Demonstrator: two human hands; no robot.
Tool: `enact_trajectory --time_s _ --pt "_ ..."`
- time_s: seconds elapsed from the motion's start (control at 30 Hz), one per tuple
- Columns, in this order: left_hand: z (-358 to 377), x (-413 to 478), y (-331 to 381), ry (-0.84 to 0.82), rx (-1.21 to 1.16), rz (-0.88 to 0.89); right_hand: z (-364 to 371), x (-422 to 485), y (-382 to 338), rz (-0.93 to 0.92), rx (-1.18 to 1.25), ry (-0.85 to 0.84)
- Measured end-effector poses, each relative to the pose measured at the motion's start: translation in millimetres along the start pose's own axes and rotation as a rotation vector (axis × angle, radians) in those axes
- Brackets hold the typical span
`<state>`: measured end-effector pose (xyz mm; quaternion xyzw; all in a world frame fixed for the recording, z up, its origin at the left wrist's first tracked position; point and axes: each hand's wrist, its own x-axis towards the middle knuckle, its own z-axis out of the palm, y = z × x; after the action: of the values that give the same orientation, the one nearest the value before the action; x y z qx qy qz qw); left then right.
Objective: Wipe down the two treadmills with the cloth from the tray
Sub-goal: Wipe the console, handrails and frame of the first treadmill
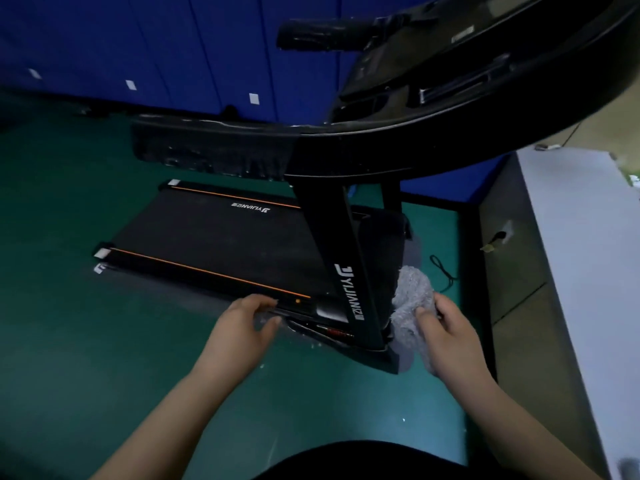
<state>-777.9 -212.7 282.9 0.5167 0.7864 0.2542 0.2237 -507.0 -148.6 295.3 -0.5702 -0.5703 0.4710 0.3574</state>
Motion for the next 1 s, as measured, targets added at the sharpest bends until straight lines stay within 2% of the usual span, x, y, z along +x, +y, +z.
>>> enact_trajectory --time_s 0.3,0.43,0.63,0.77,0.83,0.9,1.0 --pt "-31 76 11 0.092 -0.091 0.096 23 54 -69 -0.197 -0.057 -0.028" --pt "-46 120 35 0.189 -0.047 0.207 25 100 -98 -0.367 -0.136 -0.035" --pt "-75 184 64 0.342 0.116 0.36 20 169 -143 -0.719 -0.505 0.168" --pt "-87 220 73 0.423 0.254 0.45 15 200 -162 -0.719 -0.852 0.352" --pt "-90 236 73 0.418 0.344 0.467 19 204 -161 -0.72 -0.989 0.338" --pt "-95 255 74 0.386 0.413 0.47 29 207 -158 -0.745 -1.013 0.286" --pt "-107 278 79 0.215 0.497 0.461 58 211 -156 -0.812 -1.003 0.197"
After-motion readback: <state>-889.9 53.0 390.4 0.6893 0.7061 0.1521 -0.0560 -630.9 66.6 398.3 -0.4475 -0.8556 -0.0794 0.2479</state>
